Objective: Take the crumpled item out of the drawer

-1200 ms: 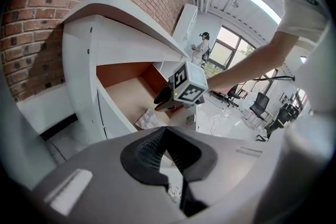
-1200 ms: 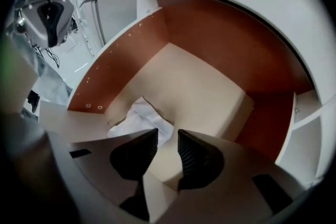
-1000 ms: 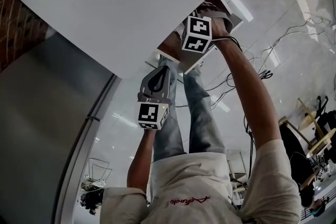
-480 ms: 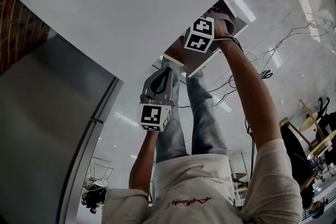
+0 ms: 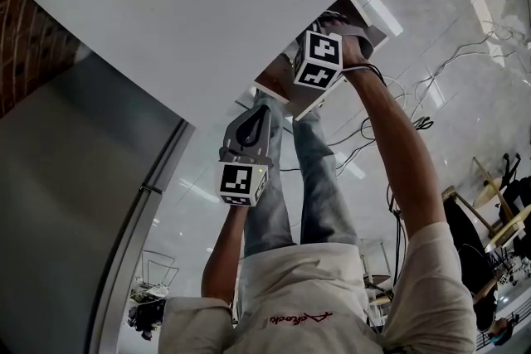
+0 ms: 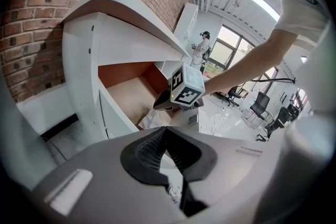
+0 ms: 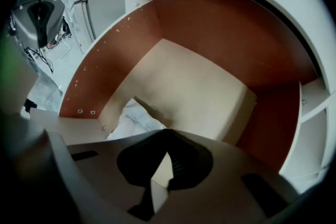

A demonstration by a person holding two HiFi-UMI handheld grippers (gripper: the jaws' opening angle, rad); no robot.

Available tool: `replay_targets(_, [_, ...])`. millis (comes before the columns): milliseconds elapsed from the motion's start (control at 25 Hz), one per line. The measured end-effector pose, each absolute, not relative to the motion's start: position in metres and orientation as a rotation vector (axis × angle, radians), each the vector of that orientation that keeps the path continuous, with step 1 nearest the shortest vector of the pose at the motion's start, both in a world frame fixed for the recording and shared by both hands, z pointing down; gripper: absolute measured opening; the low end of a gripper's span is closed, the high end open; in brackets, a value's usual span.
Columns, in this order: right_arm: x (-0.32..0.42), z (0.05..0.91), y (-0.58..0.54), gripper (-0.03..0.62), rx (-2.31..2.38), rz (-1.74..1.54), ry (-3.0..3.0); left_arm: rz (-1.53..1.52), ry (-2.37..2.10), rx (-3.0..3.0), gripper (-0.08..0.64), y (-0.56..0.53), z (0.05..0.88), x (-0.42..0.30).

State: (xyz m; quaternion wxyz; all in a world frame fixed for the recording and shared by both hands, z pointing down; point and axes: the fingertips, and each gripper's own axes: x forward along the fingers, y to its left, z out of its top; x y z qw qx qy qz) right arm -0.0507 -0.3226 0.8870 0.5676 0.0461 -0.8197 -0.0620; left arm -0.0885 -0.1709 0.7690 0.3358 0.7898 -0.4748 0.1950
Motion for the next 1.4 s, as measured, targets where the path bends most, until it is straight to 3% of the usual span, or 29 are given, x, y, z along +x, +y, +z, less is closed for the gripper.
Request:
replay_targets(960, [0.0,0.749,-0.288,0.012,0.576,-0.369,-2.135,0.52,-1.188,2.156,0.009,-0.174,0.755,-0.056])
replay_targets(1400, [0.033,0.691,-0.257,0.012,0.934,-0.121,-2.29,0.537,-1.18,2.183,0.009,-0.178,0.748,-0.048])
